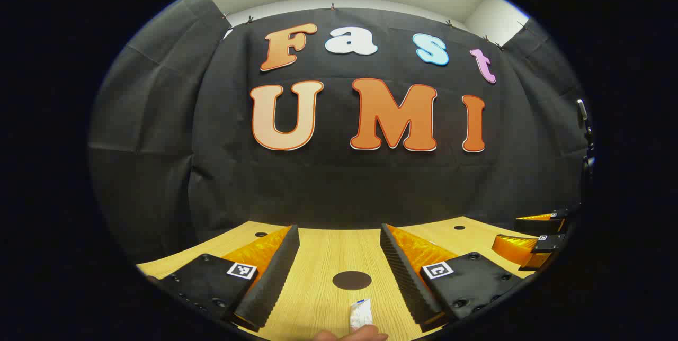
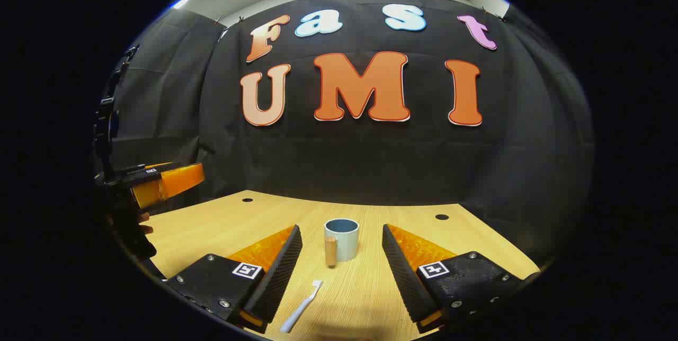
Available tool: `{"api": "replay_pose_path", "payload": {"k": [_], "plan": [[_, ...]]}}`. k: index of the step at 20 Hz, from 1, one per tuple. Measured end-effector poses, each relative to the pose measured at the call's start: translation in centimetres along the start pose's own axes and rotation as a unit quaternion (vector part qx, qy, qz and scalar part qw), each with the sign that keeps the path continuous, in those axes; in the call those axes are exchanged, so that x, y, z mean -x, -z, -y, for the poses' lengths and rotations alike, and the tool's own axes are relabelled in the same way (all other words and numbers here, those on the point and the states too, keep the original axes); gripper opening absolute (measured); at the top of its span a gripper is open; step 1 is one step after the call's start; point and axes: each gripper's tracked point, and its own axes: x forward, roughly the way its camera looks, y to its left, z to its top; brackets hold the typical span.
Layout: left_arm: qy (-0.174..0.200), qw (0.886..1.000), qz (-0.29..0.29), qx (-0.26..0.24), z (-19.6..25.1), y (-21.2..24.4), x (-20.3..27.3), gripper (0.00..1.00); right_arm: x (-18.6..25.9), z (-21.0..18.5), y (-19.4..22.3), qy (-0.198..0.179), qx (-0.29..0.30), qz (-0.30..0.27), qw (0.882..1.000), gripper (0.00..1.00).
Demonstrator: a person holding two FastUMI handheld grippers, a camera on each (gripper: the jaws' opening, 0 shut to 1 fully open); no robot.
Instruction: Put the toothbrush and toothpaste on the desktop into the cup, then pick up the cup and place it on the coaster on the desktop.
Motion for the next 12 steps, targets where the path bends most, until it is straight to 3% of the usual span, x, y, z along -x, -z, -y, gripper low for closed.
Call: {"api": "replay_pose_path", "payload": {"k": [12], "plan": [[0.011,0.999,-0.039,-0.010,0.5,1.9,-0.4,0.98,-0.4,-1.5,1.4,-0.025,-0.004,-0.030,0.999,0.92]]}}
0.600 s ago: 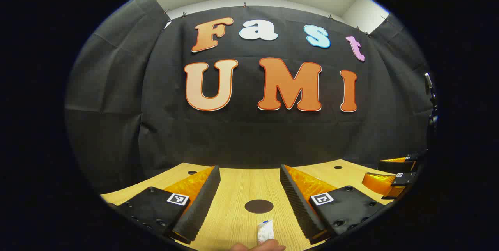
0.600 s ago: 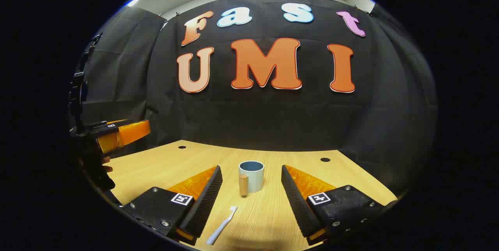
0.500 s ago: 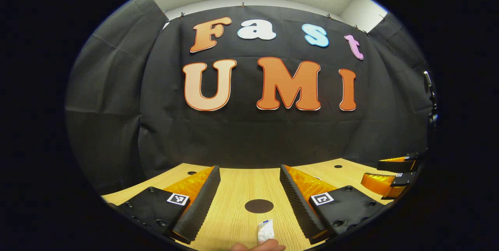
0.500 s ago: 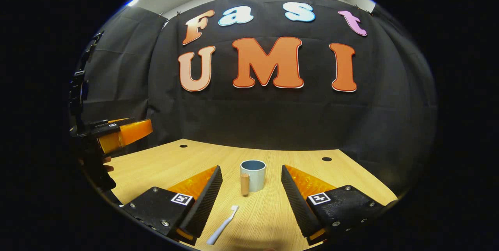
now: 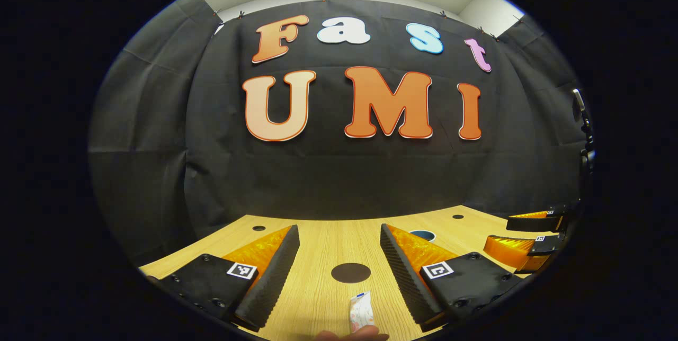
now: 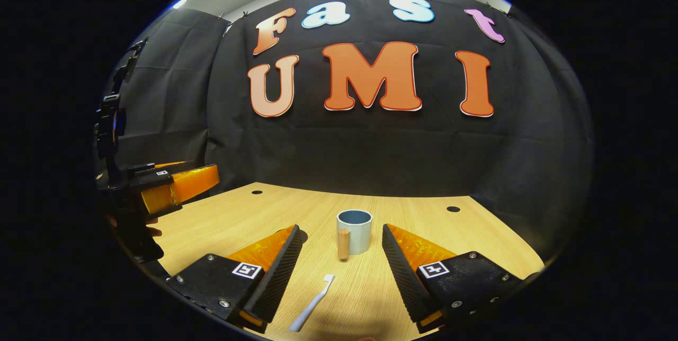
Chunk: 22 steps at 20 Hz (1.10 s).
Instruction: Put the toothbrush and toothpaste on the desktop into the cup, then pick up the cup and place it on the coaster on the desktop.
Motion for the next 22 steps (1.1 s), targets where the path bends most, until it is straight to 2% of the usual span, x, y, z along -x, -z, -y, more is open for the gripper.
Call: {"api": "replay_pose_path", "payload": {"k": [5,10,15,18,19,20,22], "plan": [[-0.004,1.000,-0.028,-0.007,-0.6,0.7,-0.4,0.97,-0.5,-1.0,0.0,-0.009,-0.014,-0.015,1.000,0.92],[-0.007,0.996,-0.083,0.019,-1.7,3.0,-1.1,0.98,-1.2,-1.1,1.9,-0.008,-0.039,-0.056,0.998,0.92],[0.013,0.986,-0.165,0.033,-1.1,7.5,-1.5,0.98,-1.6,-1.9,4.8,-0.009,-0.043,-0.108,0.993,0.89],[0.025,0.978,-0.206,0.032,-0.3,10.3,-1.5,0.97,-1.9,-2.2,7.8,-0.004,-0.058,-0.155,0.986,0.89],[0.028,0.975,-0.219,0.032,0.0,11.0,-1.4,0.98,-2.2,-2.2,8.9,-0.001,-0.064,-0.171,0.983,0.84],[0.032,0.972,-0.231,0.031,0.1,11.7,-1.2,0.98,-2.5,-2.3,9.9,0.000,-0.070,-0.186,0.980,0.89],[0.040,0.966,-0.255,0.029,0.4,13.2,-1.1,0.98,-2.3,-2.7,11.5,-0.005,-0.076,-0.211,0.974,0.88]]}}
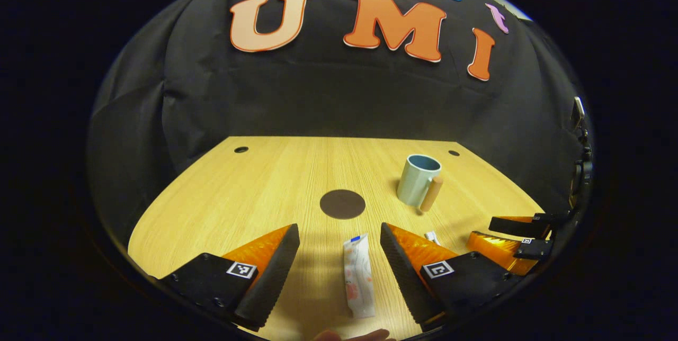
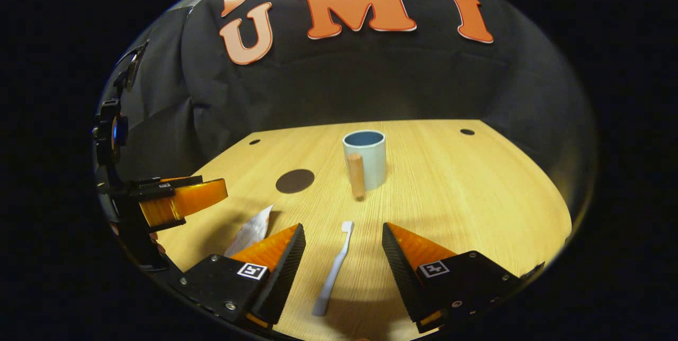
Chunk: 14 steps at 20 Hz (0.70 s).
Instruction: Put the toothbrush and toothpaste on the desktop into the cup, then pick up the cup and place it on the coaster on the desktop.
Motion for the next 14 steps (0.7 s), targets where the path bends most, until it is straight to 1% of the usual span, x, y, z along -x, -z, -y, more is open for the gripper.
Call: {"api": "replay_pose_path", "payload": {"k": [3,7,8,10,11,12,13,14], "plan": [[0.005,0.999,-0.037,-0.001,0.2,1.8,-1.0,0.98,-0.5,0.0,1.6,0.007,0.008,-0.034,0.999,0.86],[0.020,0.996,-0.088,0.019,0.8,4.3,-2.1,0.97,-1.2,-0.5,3.4,0.009,0.025,-0.069,0.997,0.85],[0.026,0.994,-0.099,0.025,0.9,4.8,-2.4,0.98,-1.4,-0.6,3.8,0.010,0.023,-0.077,0.997,0.83],[0.043,0.990,-0.125,0.039,1.4,5.7,-2.7,0.96,-1.7,-0.6,4.5,0.009,0.016,-0.092,0.996,0.77],[0.054,0.988,-0.139,0.050,1.7,6.2,-2.8,0.96,-1.8,-0.8,4.5,0.009,0.014,-0.096,0.995,0.74],[0.057,0.985,-0.153,0.056,1.8,6.9,-3.2,0.94,-1.7,-0.7,4.5,0.011,0.014,-0.100,0.995,0.67],[0.059,0.983,-0.166,0.059,1.7,7.4,-3.5,0.97,-1.7,-0.7,4.5,0.012,0.013,-0.104,0.994,0.70],[0.063,0.980,-0.179,0.061,1.9,8.0,-3.7,0.94,-1.7,-0.8,4.5,0.012,0.012,-0.106,0.994,0.68]]}}
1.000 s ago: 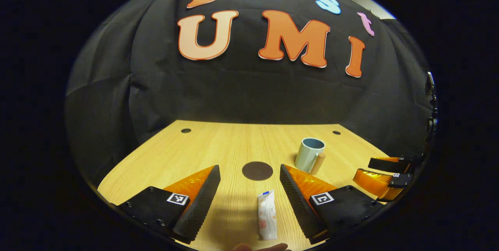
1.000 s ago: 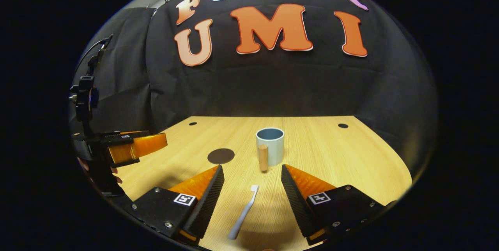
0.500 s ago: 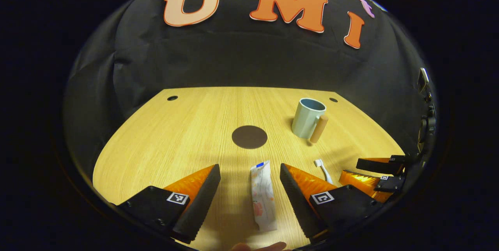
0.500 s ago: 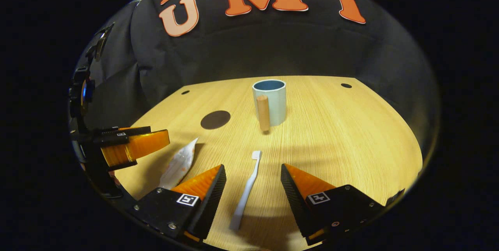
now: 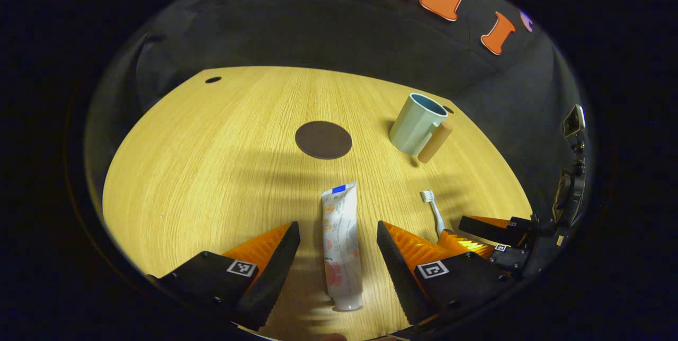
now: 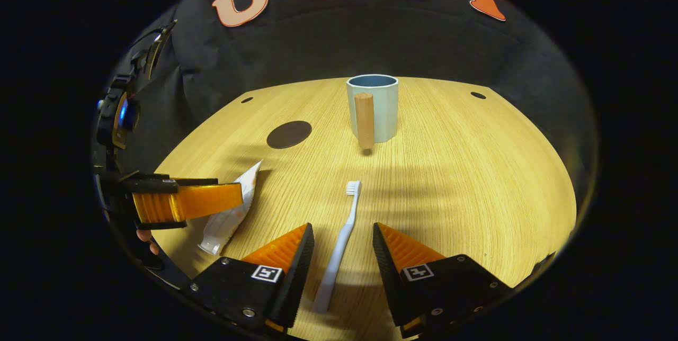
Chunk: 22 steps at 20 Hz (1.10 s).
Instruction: Put the toothbrush and toothpaste on the desktop into the cup, then pick up the cup and place it on the coaster on the desktop.
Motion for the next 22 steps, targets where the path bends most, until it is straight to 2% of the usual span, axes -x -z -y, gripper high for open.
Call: {"api": "replay_pose_path", "payload": {"k": [2,3,4,5,7,8,9,10,12,13,14,16,18,19,22], "plan": [[0.009,1.000,-0.026,0.003,0.4,0.8,-0.4,0.94,0.0,0.1,0.1,0.007,-0.001,-0.011,1.000,0.63],[0.008,0.999,-0.036,0.004,0.5,1.1,-0.5,0.92,0.3,0.1,0.2,0.012,-0.001,-0.017,1.000,0.62],[0.003,0.999,-0.036,-0.003,0.5,1.2,-0.7,0.94,0.3,-0.1,0.3,0.012,0.001,-0.023,1.000,0.62],[-0.003,0.999,-0.040,-0.009,0.5,1.2,-0.9,0.92,0.2,-0.1,0.3,0.012,0.003,-0.028,1.000,0.61],[-0.024,0.998,-0.049,-0.023,0.1,1.4,-0.7,0.85,-0.2,-0.1,0.3,0.014,0.009,-0.030,0.999,0.61],[-0.036,0.998,-0.051,-0.031,-0.4,1.5,-0.9,0.78,-0.2,-0.2,0.3,0.014,0.010,-0.030,0.999,0.61],[-0.040,0.997,-0.058,-0.035,-0.4,1.5,-0.9,0.71,-0.2,-0.2,0.4,0.016,0.011,-0.033,0.999,0.55],[-0.038,0.996,-0.065,-0.038,-0.2,1.6,-0.7,0.64,-0.3,0.0,0.5,0.025,0.015,-0.035,0.999,0.60],[-0.048,0.995,-0.073,-0.040,-0.7,1.4,-1.1,0.51,-0.6,0.5,0.3,0.046,0.022,-0.040,0.998,0.43],[-0.044,0.996,-0.076,-0.033,-0.7,1.1,-1.1,0.36,-0.7,0.8,0.3,0.054,0.023,-0.040,0.997,0.34],[-0.044,0.996,-0.077,-0.022,-1.0,1.2,-1.3,0.26,-0.8,0.8,0.4,0.058,0.026,-0.042,0.997,0.29],[-0.042,0.996,-0.081,-0.007,-1.4,1.0,-1.2,0.26,-0.9,0.7,0.3,0.059,0.031,-0.044,0.997,0.23],[-0.048,0.995,-0.081,-0.012,-1.2,1.0,-1.1,0.19,-0.7,0.4,0.2,0.056,0.031,-0.047,0.997,0.13],[-0.049,0.995,-0.080,-0.014,-1.1,0.8,-1.0,0.19,-0.8,0.4,0.0,0.055,0.027,-0.047,0.997,0.08],[-0.047,0.996,-0.078,-0.010,-1.2,0.9,-1.2,0.20,-1.2,0.6,-0.2,0.050,0.017,-0.044,0.998,0.05]]}}
